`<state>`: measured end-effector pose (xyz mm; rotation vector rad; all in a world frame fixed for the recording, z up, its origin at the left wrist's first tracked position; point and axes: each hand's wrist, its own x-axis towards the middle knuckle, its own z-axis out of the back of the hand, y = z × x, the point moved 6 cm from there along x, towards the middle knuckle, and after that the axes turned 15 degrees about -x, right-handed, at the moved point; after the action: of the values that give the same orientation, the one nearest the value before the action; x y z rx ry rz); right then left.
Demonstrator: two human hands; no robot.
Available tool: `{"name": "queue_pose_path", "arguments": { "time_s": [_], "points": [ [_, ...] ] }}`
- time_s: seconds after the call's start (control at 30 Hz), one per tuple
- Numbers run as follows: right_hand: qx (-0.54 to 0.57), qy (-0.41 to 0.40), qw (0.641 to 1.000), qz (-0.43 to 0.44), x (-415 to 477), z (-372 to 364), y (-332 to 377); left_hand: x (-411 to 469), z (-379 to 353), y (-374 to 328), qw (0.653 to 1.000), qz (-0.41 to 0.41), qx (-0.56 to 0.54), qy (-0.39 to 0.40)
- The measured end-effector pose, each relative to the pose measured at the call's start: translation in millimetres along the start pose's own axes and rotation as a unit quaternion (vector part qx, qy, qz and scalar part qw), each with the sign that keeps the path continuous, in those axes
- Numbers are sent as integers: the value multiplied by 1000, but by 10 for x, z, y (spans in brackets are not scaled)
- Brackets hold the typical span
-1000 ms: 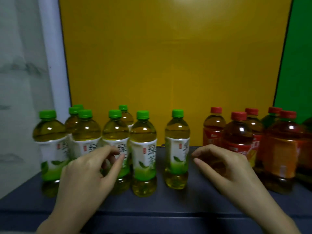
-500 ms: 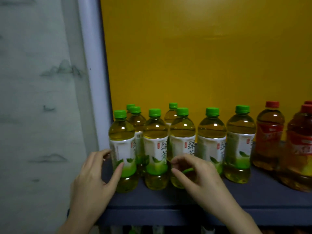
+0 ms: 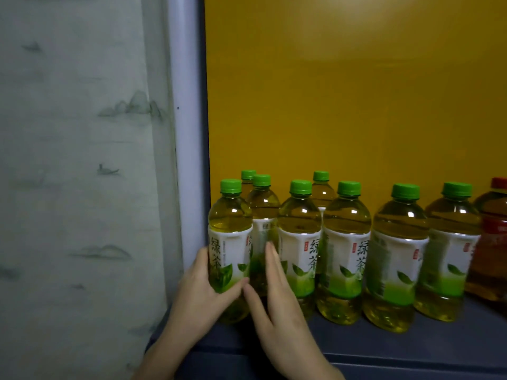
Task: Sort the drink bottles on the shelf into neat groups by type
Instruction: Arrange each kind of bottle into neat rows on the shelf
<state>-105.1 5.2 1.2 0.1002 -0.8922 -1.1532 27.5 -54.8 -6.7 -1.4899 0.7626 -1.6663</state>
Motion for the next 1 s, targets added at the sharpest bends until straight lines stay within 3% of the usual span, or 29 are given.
{"name": "queue_pose_path", "arguments": {
  "time_s": [0.33, 0.47, 0.6, 0.8, 1.0],
  "points": [
    [-29, -199, 977, -74, 226, -279, 29, 415, 411, 305, 994, 30, -71, 73],
    [-99, -284, 953, -42, 276, -273, 158, 681, 419, 509, 989, 42, -83, 113],
    [-140, -257, 956, -32, 407, -331, 200, 875, 346, 620, 988, 47, -89, 119],
    [-155, -97, 982, -42, 678, -684, 146, 1025, 213, 697, 990, 30, -86, 110],
    [-133, -105, 982, -81, 852, -600, -26, 1136, 139, 793, 985, 50, -120, 110]
  ]
}}
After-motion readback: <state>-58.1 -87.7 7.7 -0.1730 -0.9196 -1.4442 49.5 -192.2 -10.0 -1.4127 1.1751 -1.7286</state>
